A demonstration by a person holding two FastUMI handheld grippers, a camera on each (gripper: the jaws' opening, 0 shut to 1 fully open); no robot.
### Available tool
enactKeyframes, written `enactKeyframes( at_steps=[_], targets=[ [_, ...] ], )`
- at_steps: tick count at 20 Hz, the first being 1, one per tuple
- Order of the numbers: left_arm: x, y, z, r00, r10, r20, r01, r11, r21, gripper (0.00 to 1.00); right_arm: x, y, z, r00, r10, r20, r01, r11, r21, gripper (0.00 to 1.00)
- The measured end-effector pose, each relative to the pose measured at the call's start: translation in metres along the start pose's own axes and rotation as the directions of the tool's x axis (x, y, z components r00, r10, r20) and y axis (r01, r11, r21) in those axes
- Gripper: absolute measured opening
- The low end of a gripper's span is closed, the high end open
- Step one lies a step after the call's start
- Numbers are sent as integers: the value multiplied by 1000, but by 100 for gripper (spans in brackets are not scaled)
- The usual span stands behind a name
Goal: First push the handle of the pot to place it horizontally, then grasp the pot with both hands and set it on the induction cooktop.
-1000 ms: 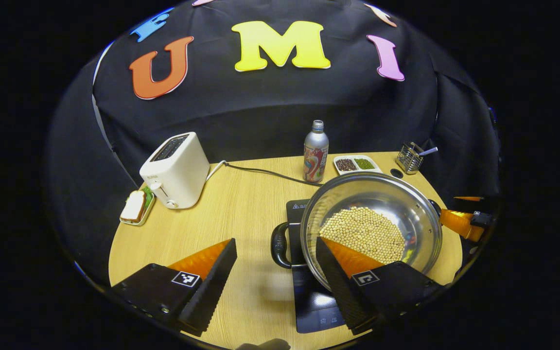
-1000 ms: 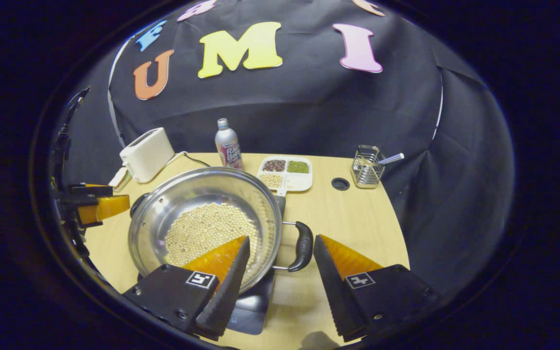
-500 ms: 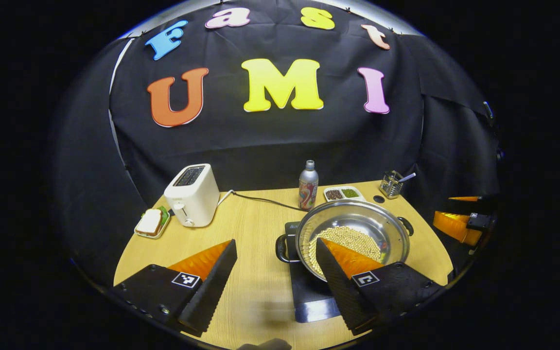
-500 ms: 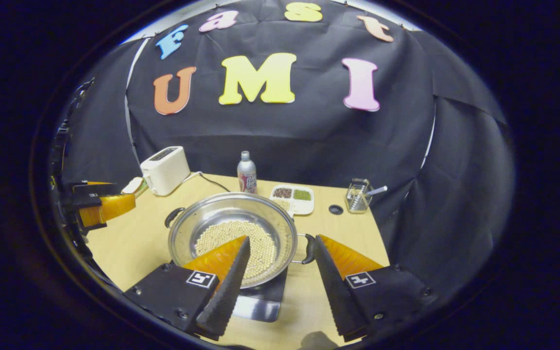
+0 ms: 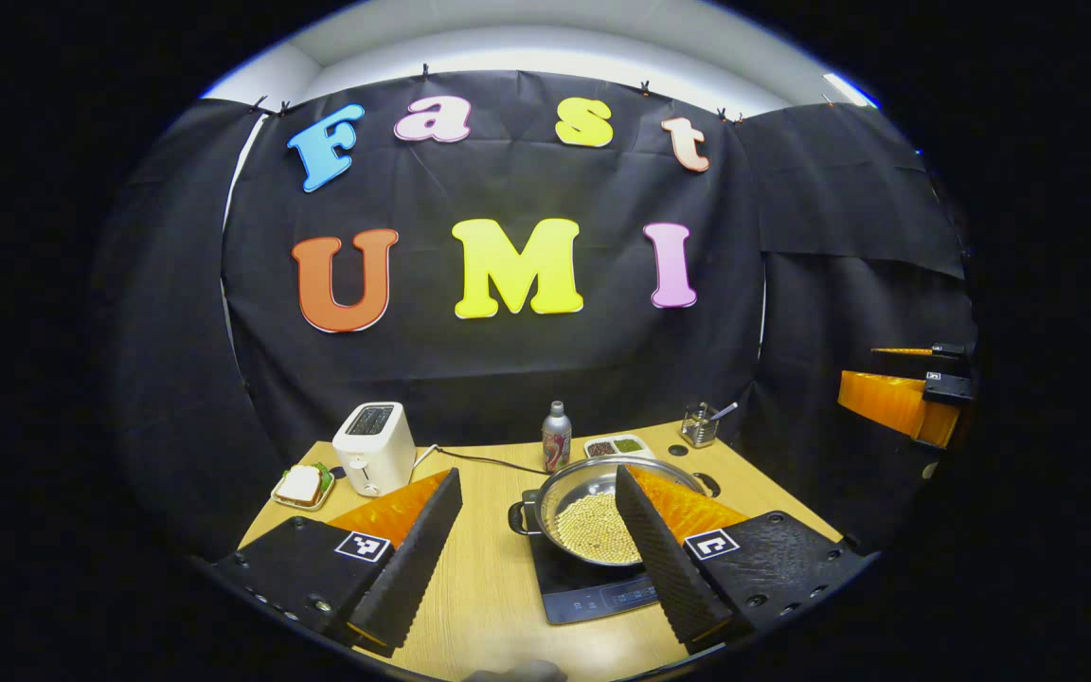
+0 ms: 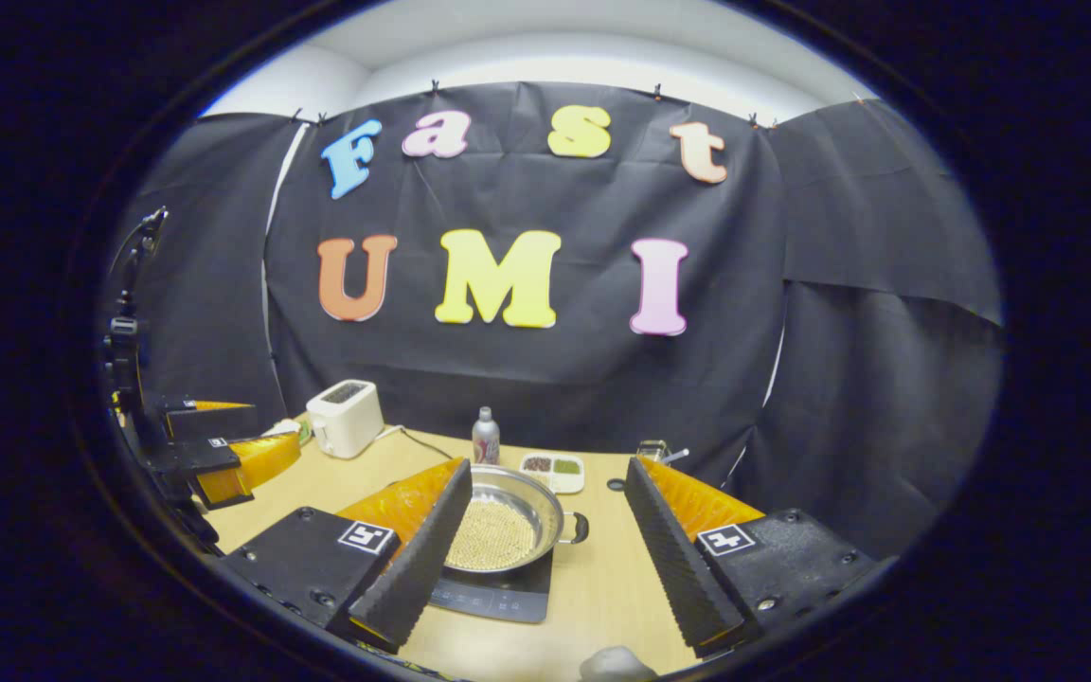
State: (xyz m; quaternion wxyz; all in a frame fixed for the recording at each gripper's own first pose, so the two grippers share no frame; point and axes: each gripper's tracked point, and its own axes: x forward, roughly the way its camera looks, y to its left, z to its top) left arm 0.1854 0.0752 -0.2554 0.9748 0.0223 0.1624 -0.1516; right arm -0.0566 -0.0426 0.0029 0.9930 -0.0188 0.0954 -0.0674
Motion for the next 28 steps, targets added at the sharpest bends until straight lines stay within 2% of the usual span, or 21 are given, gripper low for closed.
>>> enactKeyframes(
  at_steps=[4,8,11,14,19,28],
  targets=[
    [-57,-10,47,992,45,117,-41,999,-30,97,-56,-13,22,996,25,80,-27,999,18,100],
    [-130,-35,64,986,58,156,-44,995,-90,96,-117,-37,26,992,14,129,-19,999,32,100],
    [-169,-37,65,979,86,184,-74,995,-72,97,-158,-54,21,983,-20,180,15,999,28,100],
    [-205,-41,53,974,120,190,-109,992,-71,97,-187,-57,-1,983,-19,182,15,1000,22,100],
    [-248,-29,23,962,196,190,-191,981,-41,97,-208,-64,-38,990,-5,140,-8,996,93,100],
    [-263,-39,10,972,185,144,-178,982,-59,97,-221,-57,-51,992,31,126,-40,997,67,100]
  ],
)
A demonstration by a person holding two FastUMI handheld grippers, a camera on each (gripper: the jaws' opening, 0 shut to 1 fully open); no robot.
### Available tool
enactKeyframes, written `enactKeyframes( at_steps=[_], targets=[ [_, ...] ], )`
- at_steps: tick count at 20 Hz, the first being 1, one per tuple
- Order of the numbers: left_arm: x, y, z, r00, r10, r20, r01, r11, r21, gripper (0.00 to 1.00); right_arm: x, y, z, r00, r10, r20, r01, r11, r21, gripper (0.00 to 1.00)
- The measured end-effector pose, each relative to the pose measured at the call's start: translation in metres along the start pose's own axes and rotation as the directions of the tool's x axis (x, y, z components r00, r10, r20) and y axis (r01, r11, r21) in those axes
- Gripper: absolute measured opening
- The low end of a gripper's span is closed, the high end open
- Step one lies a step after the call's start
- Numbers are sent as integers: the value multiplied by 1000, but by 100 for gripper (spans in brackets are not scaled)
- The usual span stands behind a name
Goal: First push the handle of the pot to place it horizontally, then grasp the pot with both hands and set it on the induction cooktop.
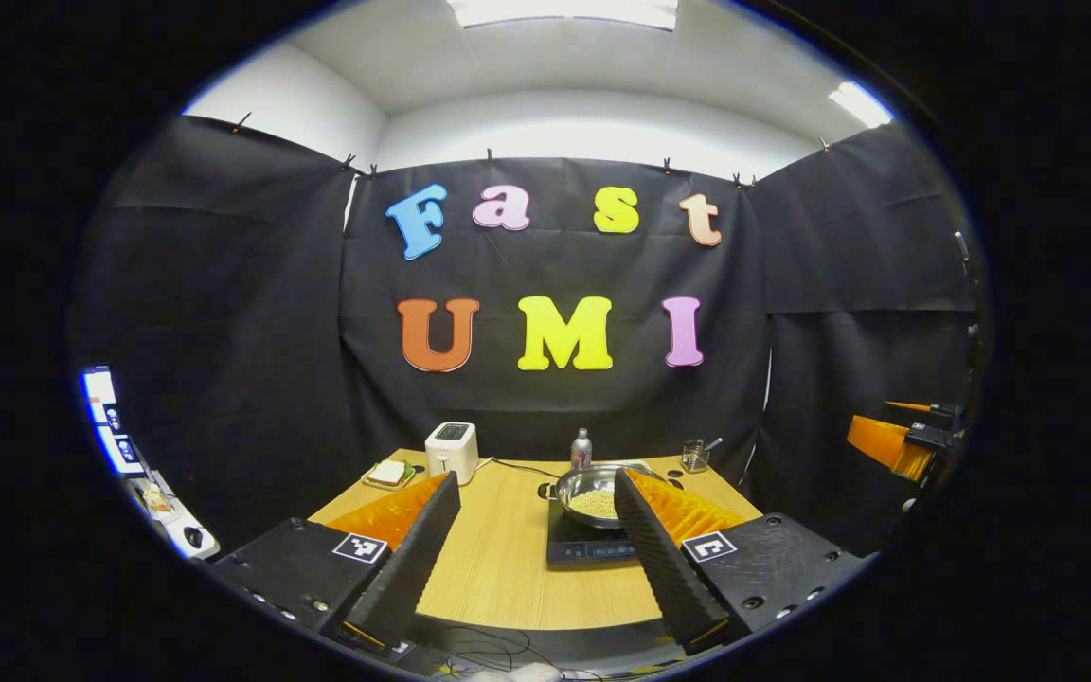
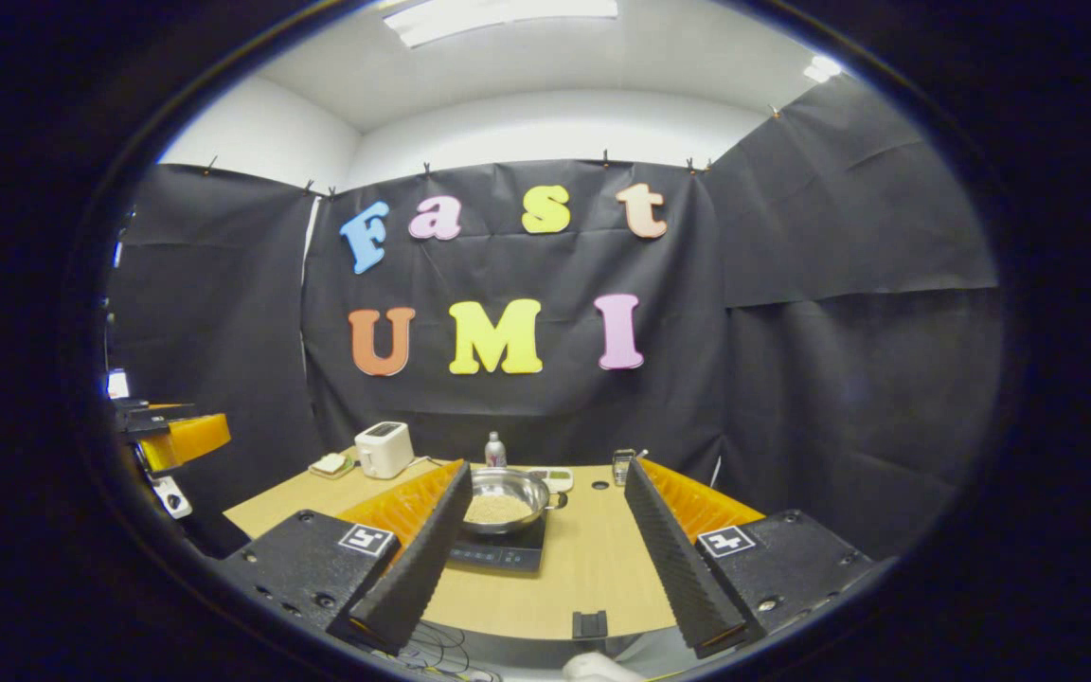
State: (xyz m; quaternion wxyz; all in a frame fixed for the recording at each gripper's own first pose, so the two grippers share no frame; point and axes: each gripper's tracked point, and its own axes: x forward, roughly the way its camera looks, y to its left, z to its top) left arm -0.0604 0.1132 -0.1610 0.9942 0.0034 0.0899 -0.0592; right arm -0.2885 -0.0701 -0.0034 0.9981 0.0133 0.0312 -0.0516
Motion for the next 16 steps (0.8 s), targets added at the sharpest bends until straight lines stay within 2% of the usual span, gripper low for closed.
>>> enactKeyframes(
  at_steps=[8,16],
  targets=[
    [17,-9,-4,999,-43,-7,43,999,27,97,10,-8,-4,1000,-18,-15,18,1000,4,100],
    [57,-10,4,998,-55,7,55,998,29,97,48,-10,7,1000,-25,-4,25,1000,-6,100]
  ],
)
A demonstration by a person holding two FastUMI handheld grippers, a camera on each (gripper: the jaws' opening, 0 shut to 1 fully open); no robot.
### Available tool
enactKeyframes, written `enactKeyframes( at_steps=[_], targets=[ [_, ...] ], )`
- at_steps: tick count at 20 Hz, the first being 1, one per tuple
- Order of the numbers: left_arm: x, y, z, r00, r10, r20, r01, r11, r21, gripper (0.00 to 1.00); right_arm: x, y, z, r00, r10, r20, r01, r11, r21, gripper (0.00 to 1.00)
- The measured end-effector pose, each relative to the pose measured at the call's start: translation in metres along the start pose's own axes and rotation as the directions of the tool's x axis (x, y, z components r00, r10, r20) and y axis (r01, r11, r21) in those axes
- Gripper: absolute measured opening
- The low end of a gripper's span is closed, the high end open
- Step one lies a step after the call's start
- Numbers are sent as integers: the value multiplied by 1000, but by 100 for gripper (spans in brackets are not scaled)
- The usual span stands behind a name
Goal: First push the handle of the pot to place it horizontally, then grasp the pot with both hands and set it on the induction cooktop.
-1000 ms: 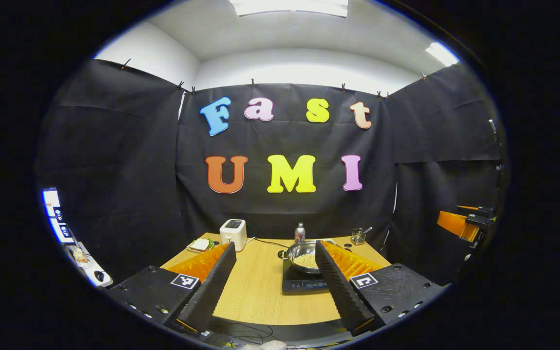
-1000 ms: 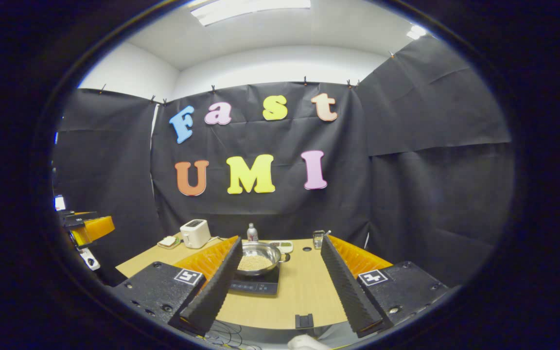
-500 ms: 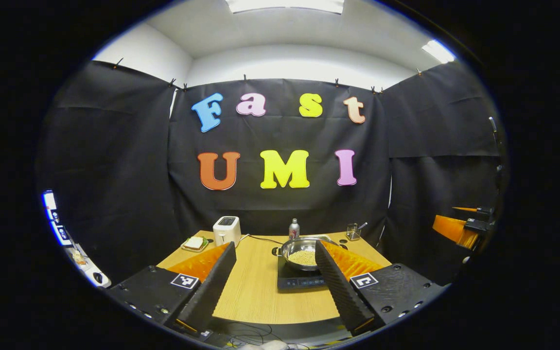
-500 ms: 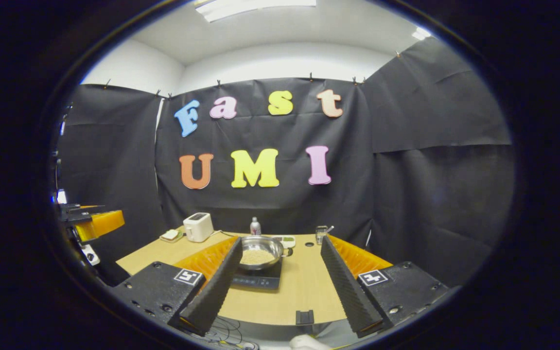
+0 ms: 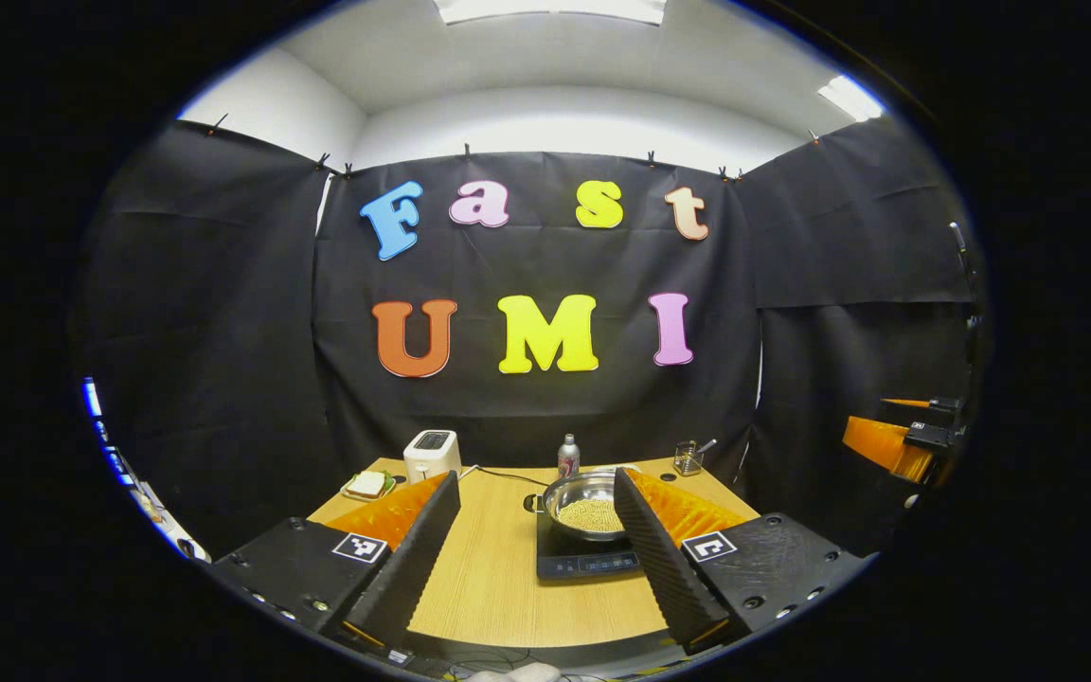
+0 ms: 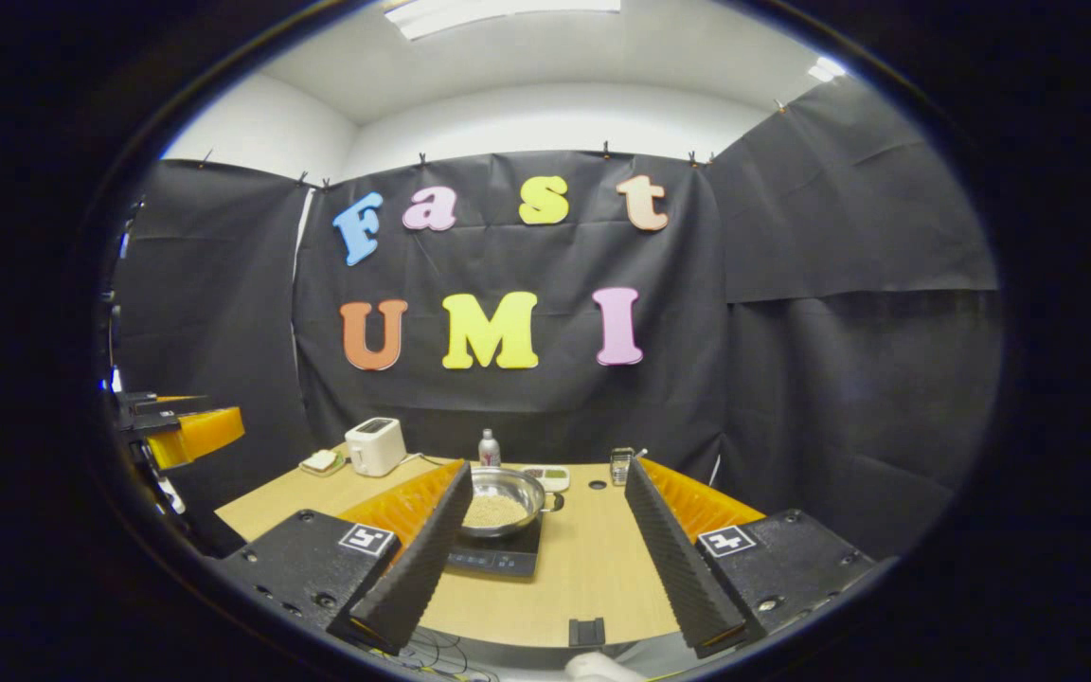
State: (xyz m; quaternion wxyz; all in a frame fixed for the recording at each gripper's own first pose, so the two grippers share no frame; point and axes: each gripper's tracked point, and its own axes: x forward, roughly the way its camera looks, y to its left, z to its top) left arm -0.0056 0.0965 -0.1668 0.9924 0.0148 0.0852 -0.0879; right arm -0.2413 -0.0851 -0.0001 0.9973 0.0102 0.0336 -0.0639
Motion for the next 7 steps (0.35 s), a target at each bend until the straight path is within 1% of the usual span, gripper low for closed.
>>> enactKeyframes(
  at_steps=[6,7],
  targets=[
    [43,7,0,1000,0,-5,0,1000,3,97,49,6,2,1000,3,-5,-3,1000,2,100],
    [52,8,0,1000,-3,-6,3,1000,-5,88,58,7,3,1000,3,-9,-3,1000,6,100]
  ],
)
